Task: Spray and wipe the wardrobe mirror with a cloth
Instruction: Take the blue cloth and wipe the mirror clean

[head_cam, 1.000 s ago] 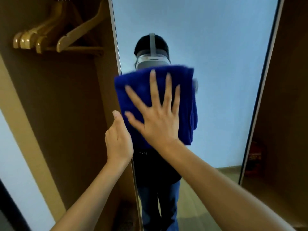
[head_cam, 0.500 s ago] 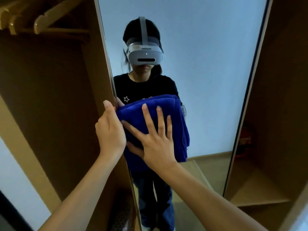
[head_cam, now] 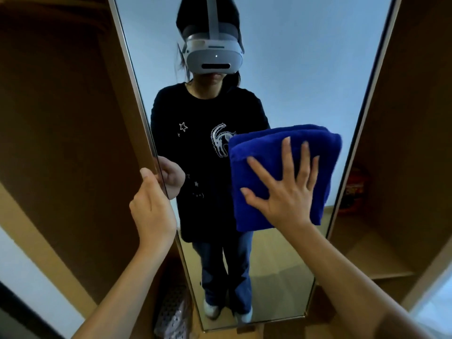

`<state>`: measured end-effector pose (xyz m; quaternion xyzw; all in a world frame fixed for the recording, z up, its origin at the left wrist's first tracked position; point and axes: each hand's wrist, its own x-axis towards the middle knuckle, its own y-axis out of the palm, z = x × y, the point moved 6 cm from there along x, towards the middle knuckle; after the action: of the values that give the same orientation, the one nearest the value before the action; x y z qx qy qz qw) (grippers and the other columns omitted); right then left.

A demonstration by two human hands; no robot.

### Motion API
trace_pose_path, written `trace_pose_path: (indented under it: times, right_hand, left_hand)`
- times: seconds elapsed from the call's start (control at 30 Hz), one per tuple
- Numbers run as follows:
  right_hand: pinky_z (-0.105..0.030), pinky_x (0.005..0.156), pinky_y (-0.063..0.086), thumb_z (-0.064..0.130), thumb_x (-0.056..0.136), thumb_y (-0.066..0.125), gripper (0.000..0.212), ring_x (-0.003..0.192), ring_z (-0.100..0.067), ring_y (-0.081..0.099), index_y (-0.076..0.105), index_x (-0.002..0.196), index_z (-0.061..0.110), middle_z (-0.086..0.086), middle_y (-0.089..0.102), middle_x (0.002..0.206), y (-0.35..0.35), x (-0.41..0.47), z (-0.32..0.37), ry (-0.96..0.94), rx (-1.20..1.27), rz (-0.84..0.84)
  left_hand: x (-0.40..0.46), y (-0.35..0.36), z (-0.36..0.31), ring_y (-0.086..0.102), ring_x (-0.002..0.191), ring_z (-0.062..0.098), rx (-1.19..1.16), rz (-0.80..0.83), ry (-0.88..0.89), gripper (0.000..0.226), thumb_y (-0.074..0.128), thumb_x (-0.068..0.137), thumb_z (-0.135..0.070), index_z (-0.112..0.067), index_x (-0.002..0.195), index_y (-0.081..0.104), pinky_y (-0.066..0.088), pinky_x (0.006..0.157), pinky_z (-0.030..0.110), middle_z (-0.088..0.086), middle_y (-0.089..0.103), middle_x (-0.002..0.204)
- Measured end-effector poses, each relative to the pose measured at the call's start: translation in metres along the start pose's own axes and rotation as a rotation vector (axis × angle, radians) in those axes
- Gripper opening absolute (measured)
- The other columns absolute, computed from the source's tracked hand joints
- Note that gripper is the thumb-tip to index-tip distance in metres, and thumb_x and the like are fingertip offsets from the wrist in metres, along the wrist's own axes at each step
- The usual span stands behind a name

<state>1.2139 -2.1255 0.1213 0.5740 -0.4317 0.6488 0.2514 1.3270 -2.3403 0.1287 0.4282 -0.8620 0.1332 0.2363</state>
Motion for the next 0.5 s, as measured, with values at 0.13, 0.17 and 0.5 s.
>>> trace_pose_path:
  times: [0.13,0.17,0.5]
  right_hand:
    - [-0.06,0.117,0.004,0.071,0.089,0.04,0.063,0.141,-0.047,0.011,0.031,0.145,0.044,-0.016,0.015,0.153,-0.004,-0.008,-0.056,0.059,-0.002,0.009]
    - [-0.059,0.117,0.003,0.071,0.09,0.038,0.063,0.141,-0.047,0.01,0.027,0.146,0.045,-0.014,0.013,0.154,-0.004,-0.011,-0.066,0.074,0.003,0.021]
    - [-0.055,0.118,-0.005,0.073,0.09,0.033,0.062,0.147,-0.035,-0.01,0.02,0.145,0.048,0.0,-0.018,0.161,0.019,-0.082,-0.073,0.115,0.032,0.083]
  left_hand:
    - [-0.003,0.0,0.002,0.06,0.076,-0.008,0.049,-0.035,0.033,0.048,0.019,0.105,-0.037,-0.022,0.089,0.061,0.044,0.069,0.01,-0.008,0.062,0.081]
    - [-0.005,0.001,0.004,0.06,0.076,-0.008,0.062,-0.032,0.03,0.047,0.019,0.106,-0.037,-0.022,0.09,0.061,0.043,0.069,0.01,-0.008,0.062,0.082]
    - [-0.048,0.008,0.052,0.055,0.074,-0.016,0.155,-0.027,-0.107,0.044,0.019,0.105,-0.037,-0.022,0.104,0.06,0.038,0.065,0.018,-0.017,0.059,0.085]
